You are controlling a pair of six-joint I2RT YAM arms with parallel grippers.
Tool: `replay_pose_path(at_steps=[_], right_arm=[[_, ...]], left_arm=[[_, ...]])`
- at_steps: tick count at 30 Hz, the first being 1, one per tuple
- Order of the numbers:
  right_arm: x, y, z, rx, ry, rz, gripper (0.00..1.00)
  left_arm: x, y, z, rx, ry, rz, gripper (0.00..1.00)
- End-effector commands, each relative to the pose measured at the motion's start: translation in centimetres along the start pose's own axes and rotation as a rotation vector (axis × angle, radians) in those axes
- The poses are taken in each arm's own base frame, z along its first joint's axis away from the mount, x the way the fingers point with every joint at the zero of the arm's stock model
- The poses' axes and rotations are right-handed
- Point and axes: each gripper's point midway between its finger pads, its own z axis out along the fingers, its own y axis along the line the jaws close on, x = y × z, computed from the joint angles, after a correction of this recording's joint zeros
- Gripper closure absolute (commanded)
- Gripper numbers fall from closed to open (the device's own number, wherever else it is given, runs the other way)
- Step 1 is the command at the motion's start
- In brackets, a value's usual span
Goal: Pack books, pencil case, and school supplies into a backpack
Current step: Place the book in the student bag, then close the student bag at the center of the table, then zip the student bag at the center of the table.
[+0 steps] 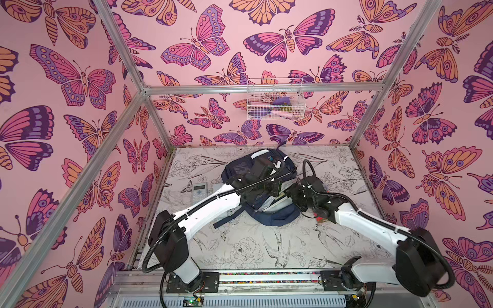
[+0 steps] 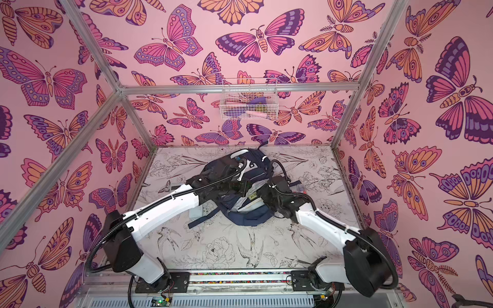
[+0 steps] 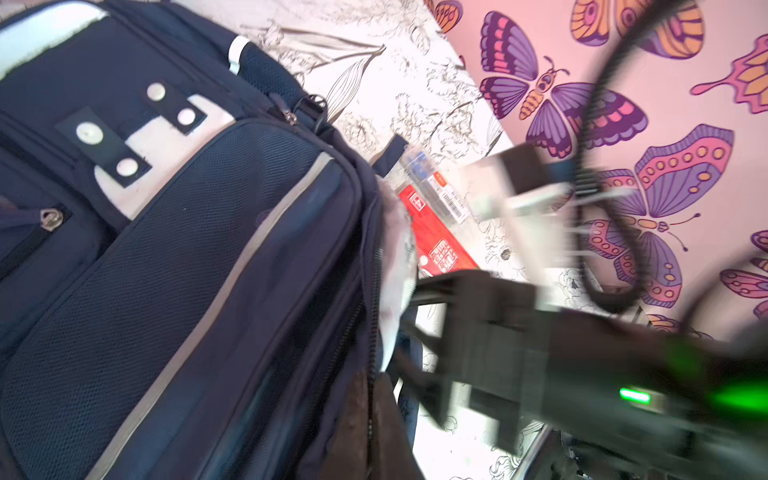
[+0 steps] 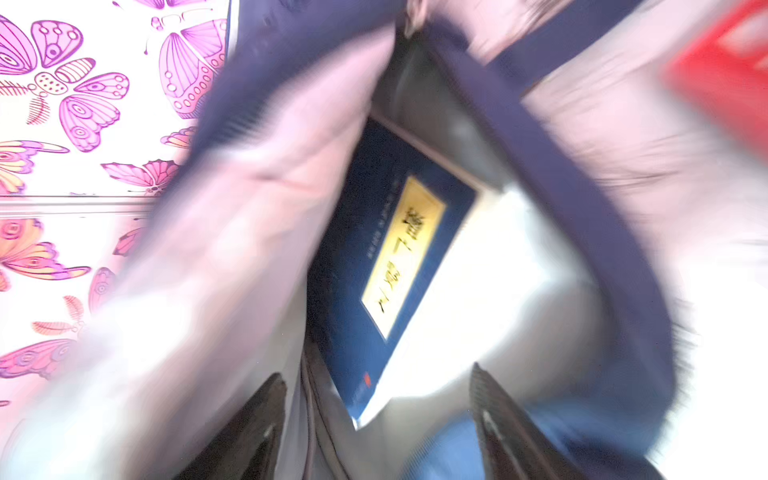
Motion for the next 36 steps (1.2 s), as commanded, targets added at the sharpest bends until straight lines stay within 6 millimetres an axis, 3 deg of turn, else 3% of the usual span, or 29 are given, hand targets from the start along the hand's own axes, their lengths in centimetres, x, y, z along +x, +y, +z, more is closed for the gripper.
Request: replay_pose_path(at_steps=[1, 6, 9, 11, 15, 18, 22, 27, 31, 35, 36], right_arm=[[0.4, -4.6, -2.9, 0.196, 0.007, -0.107, 0.30], [1.1, -4.3, -5.5, 0.163, 0.049, -0.234, 0.49], [1.2, -3.8, -6.6, 0.181, 0.051, -0.327, 0.58], [1.4, -3.4, -7.2, 0.215, 0.037, -0.407, 0.58], [3.3, -1.8, -7.6, 0.250, 0.025, -0.584, 0.53], [5.5, -0.3, -6.9, 0.251, 0.031, -0.698, 0.47], [8.7, 1.6, -5.4, 0.243, 0.079, -0.792, 0.44], [12.3, 4.1, -3.7, 0.224, 0.110, -0.890, 0.44], [14.0, 4.5, -2.6, 0.236, 0.141, -0.917, 0.44], [15.4, 5.0, -2.1, 0.200, 0.176, -0.912, 0.45], [16.1, 4.4, -1.1, 0.221, 0.194, -0.922, 0.46]], left_arm=[[-2.0, -0.2, -0.6, 0.049, -0.081, -0.053, 1.00], [-0.9, -0.4, 0.3, 0.104, -0.027, -0.103, 1.00], [0.1, 0.8, 0.1, 0.097, -0.004, -0.196, 0.66], [1.0, 2.5, -0.4, 0.069, 0.002, -0.279, 0.49], [4.4, 7.8, -2.3, -0.020, 0.013, -0.505, 0.36], [8.1, 11.2, -3.6, -0.099, 0.044, -0.627, 0.34], [12.2, 13.5, -3.6, -0.119, 0.104, -0.775, 0.35], [13.8, 13.8, -2.2, -0.078, 0.145, -0.864, 0.35], [15.3, 14.8, -1.0, -0.102, 0.187, -0.925, 0.36], [16.2, 15.3, 0.2, -0.076, 0.207, -0.973, 0.47], [16.3, 15.4, 0.5, -0.070, 0.215, -0.981, 0.55]])
